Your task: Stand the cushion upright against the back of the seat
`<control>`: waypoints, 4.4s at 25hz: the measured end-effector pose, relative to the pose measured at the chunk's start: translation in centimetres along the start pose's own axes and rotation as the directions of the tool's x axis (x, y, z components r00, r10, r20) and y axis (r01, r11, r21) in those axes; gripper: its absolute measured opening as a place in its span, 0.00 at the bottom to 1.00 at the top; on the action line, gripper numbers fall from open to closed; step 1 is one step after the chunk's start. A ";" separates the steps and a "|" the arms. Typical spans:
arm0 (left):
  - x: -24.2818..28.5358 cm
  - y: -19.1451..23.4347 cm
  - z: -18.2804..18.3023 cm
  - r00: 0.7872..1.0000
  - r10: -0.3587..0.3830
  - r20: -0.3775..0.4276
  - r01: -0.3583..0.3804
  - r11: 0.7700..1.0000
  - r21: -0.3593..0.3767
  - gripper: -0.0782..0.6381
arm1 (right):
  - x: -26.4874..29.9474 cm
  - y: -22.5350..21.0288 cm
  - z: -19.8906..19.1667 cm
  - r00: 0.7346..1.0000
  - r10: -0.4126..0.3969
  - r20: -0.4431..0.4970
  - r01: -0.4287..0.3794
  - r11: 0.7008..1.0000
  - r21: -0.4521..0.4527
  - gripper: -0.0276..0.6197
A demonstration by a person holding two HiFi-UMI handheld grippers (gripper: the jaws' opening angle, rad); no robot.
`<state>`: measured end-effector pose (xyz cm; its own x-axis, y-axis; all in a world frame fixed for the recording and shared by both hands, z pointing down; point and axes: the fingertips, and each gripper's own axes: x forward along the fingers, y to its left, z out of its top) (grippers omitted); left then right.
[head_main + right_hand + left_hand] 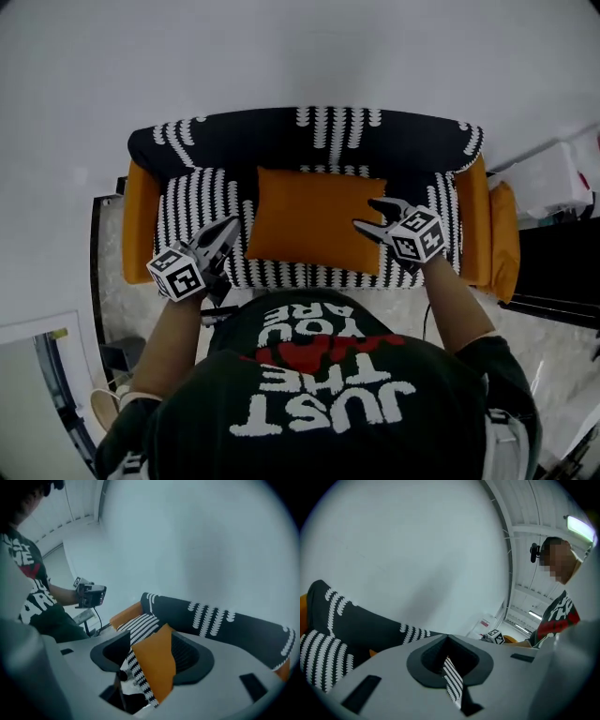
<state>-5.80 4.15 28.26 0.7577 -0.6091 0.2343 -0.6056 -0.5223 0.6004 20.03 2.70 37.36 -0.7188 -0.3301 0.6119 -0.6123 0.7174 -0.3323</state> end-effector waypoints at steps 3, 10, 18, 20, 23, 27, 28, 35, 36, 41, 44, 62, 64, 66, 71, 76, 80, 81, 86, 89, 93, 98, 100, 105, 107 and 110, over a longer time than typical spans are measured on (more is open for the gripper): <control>1.5 2.0 -0.6 1.000 -0.008 -0.024 0.008 1.000 0.004 0.10 | 3.6 -1.1 -0.6 0.995 0.003 -0.099 -0.016 0.992 -0.126 0.50; 3.9 9.8 -6.1 0.985 -0.045 -0.166 0.044 0.999 -0.007 0.10 | 14.0 -2.7 -6.3 0.945 -0.083 -0.316 -0.022 0.949 -0.315 0.58; 5.1 16.2 -12.8 0.968 -0.096 -0.233 0.081 0.994 -0.073 0.10 | 24.6 -6.0 -15.7 0.831 -0.133 -0.540 -0.122 0.904 -0.410 0.65; 5.0 17.6 -14.1 0.967 -0.094 -0.236 0.074 0.993 -0.093 0.10 | 27.1 -7.1 -17.6 0.806 -0.160 -0.571 -0.139 0.886 -0.443 0.67; 4.7 18.8 -16.0 0.967 -0.092 -0.240 0.062 0.990 -0.129 0.10 | 30.0 -8.8 -20.4 0.763 -0.208 -0.611 -0.162 0.854 -0.494 0.71; 4.1 19.6 -17.8 0.964 -0.089 -0.251 0.050 0.986 -0.160 0.10 | 32.1 -9.7 -23.5 0.690 -0.208 -0.693 -0.214 0.856 -0.470 0.73; 4.0 19.9 -18.1 0.964 -0.090 -0.249 0.049 0.985 -0.168 0.10 | 32.6 -10.0 -23.9 0.674 -0.204 -0.710 -0.226 0.858 -0.461 0.73; 3.7 20.1 -19.5 0.964 -0.116 -0.239 0.068 0.978 -0.199 0.10 | 34.0 -9.9 -26.2 0.641 -0.206 -0.739 -0.242 0.860 -0.450 0.73; 3.7 19.9 -19.6 0.965 -0.118 -0.233 0.069 0.976 -0.208 0.10 | 33.9 -9.8 -26.4 0.640 -0.209 -0.739 -0.241 0.859 -0.451 0.73; 3.5 19.4 -20.6 0.963 -0.131 -0.237 0.074 0.969 -0.235 0.10 | 34.0 -9.3 -26.7 0.638 -0.173 -0.750 -0.252 0.873 -0.417 0.64; 3.9 19.1 -20.8 0.962 -0.136 -0.238 0.075 0.966 -0.247 0.10 | 34.0 -9.0 -26.5 0.650 -0.141 -0.747 -0.270 0.875 -0.401 0.51; 2.9 15.2 -15.5 0.976 -0.136 -0.168 0.100 0.973 -0.206 0.10 | 27.5 -7.5 -16.1 0.887 -0.146 -0.439 -0.081 0.885 -0.459 0.10; 2.5 14.4 -14.5 0.978 -0.136 -0.157 0.103 0.974 -0.201 0.10 | 26.3 -7.2 -13.9 0.903 -0.195 -0.382 -0.030 0.860 -0.509 0.10; 1.9 13.7 -13.5 0.980 -0.138 -0.144 0.108 0.975 -0.194 0.10 | 25.0 -6.8 -11.4 0.914 -0.252 -0.318 0.028 0.822 -0.569 0.10; 1.2 12.6 -10.7 0.986 -0.141 -0.088 0.125 0.978 -0.170 0.10 | 21.6 -7.2 -4.0 0.914 -0.375 -0.152 0.175 0.705 -0.687 0.10; 0.4 10.7 -7.4 0.989 -0.146 -0.031 0.140 0.980 -0.144 0.10 | 17.0 -6.5 3.8 0.909 -0.416 -0.014 0.283 0.644 -0.711 0.10; -0.8 8.7 -3.1 0.986 -0.163 0.032 0.165 0.982 -0.092 0.10 | 12.3 -4.7 11.0 0.894 -0.431 0.120 0.382 0.596 -0.706 0.10; -1.4 8.0 -2.1 0.985 -0.165 0.045 0.169 0.982 -0.085 0.10 | 11.0 -3.8 12.4 0.889 -0.433 0.148 0.403 0.590 -0.700 0.10; -3.4 5.4 2.5 0.975 -0.190 0.117 0.194 0.980 -0.030 0.10 | 4.5 -1.0 19.9 0.839 -0.453 0.302 0.524 0.518 -0.677 0.10; -4.1 4.4 5.0 0.968 -0.199 0.156 0.201 0.980 0.000 0.10 | 0.7 -0.4 24.7 0.797 -0.465 0.385 0.587 0.451 -0.672 0.10; -5.1 3.3 7.6 0.960 -0.195 0.200 0.194 0.981 0.024 0.10 | -3.5 0.0 30.3 0.750 -0.471 0.465 0.645 0.363 -0.673 0.10; -6.3 3.5 10.2 0.949 -0.179 0.260 0.170 0.984 0.058 0.10 | -4.5 -0.2 35.9 0.713 -0.462 0.527 0.682 0.285 -0.673 0.10; -6.6 3.8 10.6 0.948 -0.167 0.271 0.156 0.986 0.062 0.10 | -3.9 -0.8 37.1 0.713 -0.457 0.531 0.682 0.278 -0.677 0.10; -7.1 5.1 9.9 0.955 -0.119 0.271 0.116 0.993 0.030 0.10 | -0.1 -3.3 36.9 0.744 -0.452 0.493 0.651 0.322 -0.687 0.10; -7.0 5.8 9.1 0.959 -0.099 0.264 0.101 0.995 0.009 0.10 | 1.9 -4.6 35.6 0.761 -0.454 0.464 0.631 0.348 -0.694 0.10; -7.0 7.1 8.0 0.965 -0.075 0.250 0.085 0.996 -0.027 0.10 | 5.4 -5.9 33.7 0.784 -0.459 0.417 0.598 0.382 -0.705 0.10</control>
<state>-17.32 -0.01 24.78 0.7160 -0.6980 -0.0105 -0.5325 -0.5559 0.6383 8.65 -24.03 18.46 -0.4199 -0.8442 0.3332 -0.4318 0.5087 0.7448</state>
